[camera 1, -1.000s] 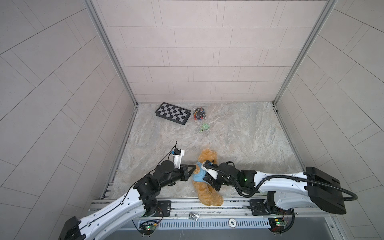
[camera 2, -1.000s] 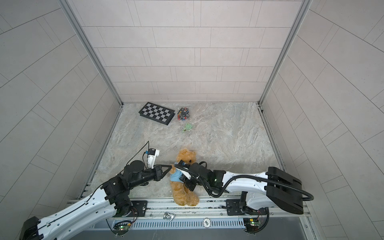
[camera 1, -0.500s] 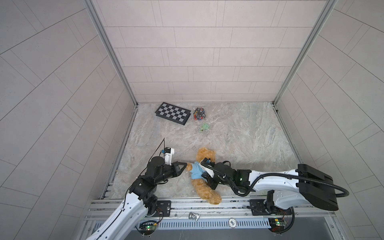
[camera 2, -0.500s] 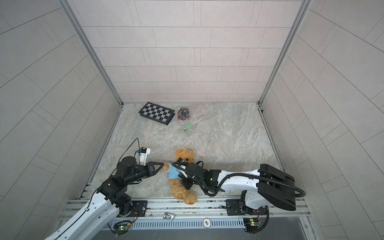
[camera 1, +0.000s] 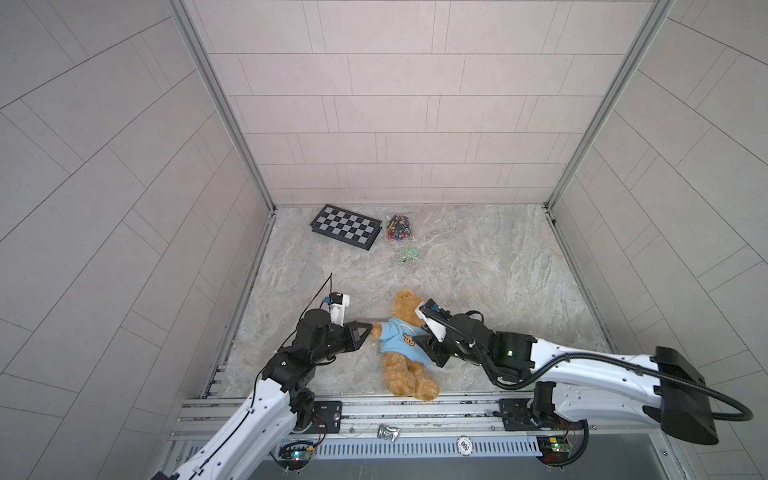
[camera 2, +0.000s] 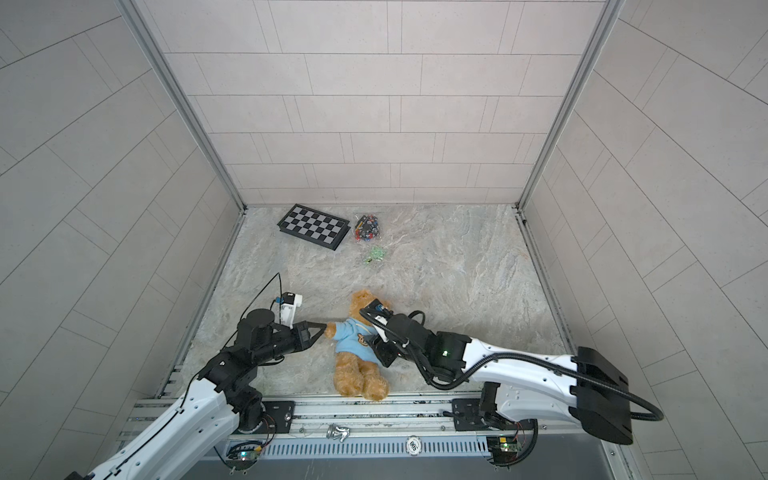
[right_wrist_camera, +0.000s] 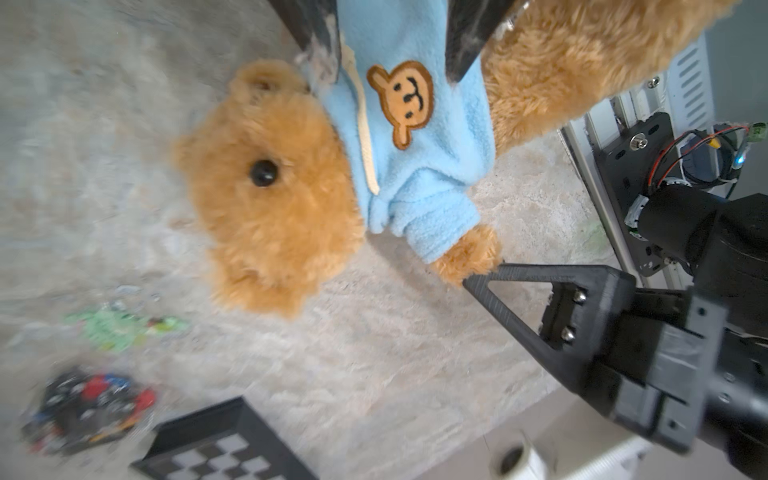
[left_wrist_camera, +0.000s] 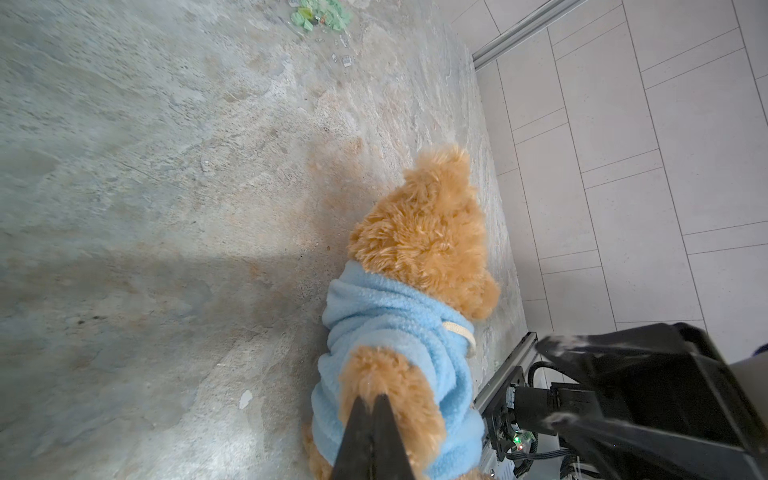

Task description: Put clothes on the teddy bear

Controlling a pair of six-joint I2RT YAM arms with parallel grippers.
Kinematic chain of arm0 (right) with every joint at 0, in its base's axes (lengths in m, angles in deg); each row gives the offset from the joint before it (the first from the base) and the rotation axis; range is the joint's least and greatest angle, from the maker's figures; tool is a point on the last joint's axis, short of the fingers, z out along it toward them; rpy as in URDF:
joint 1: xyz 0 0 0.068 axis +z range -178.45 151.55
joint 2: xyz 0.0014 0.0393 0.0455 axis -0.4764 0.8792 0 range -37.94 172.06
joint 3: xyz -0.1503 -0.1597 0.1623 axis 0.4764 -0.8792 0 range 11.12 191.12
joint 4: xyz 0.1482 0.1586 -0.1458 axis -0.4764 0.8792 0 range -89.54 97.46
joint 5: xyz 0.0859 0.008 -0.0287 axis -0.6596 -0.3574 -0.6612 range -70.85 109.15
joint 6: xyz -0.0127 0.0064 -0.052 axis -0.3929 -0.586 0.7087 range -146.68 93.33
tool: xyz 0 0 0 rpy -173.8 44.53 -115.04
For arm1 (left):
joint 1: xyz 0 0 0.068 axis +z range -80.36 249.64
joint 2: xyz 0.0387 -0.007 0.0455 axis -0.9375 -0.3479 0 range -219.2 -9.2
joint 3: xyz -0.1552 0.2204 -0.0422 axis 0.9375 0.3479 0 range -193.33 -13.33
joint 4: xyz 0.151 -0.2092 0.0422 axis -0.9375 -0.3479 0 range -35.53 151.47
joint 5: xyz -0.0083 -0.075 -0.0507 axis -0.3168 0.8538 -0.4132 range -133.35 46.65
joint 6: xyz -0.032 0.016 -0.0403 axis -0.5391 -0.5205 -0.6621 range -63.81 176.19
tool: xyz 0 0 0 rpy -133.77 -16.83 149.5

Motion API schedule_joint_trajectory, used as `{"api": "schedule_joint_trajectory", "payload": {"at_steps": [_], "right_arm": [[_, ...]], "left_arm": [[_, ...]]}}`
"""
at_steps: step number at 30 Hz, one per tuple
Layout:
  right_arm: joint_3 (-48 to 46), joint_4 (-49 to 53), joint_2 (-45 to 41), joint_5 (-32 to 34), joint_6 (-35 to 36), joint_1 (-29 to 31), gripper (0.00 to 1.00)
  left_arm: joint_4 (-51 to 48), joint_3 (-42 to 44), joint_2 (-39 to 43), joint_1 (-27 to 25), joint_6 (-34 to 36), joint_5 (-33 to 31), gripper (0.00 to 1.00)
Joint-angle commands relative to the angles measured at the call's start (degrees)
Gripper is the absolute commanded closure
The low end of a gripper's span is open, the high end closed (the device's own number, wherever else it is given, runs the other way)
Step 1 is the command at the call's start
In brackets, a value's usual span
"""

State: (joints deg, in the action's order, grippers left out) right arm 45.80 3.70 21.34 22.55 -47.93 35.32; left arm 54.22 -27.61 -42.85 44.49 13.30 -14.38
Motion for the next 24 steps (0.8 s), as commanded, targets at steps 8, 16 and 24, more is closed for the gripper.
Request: {"api": "schedule_joint_trajectory", "payload": {"at_steps": [8,16,24], "right_arm": [[-7.1,-5.5,1.8,-1.9,-4.4,-4.2,0.57],[-8.5,-17.6,9.9,-6.2,-7.7,-3.8,0.60],[-11.4,-11.7,0.3,-1.7,-8.3,-5.5,0.60]], "left_arm": [[-20.2,-15.7,1.9,-0.2,11.8,-8.3,0.59],[-15.3,-20.2,-2.3,-19.8,3.6,-15.0,0.58],[-0.1,-18.8,-19.3,-33.2,-1.9,-19.8,0.62]]}}
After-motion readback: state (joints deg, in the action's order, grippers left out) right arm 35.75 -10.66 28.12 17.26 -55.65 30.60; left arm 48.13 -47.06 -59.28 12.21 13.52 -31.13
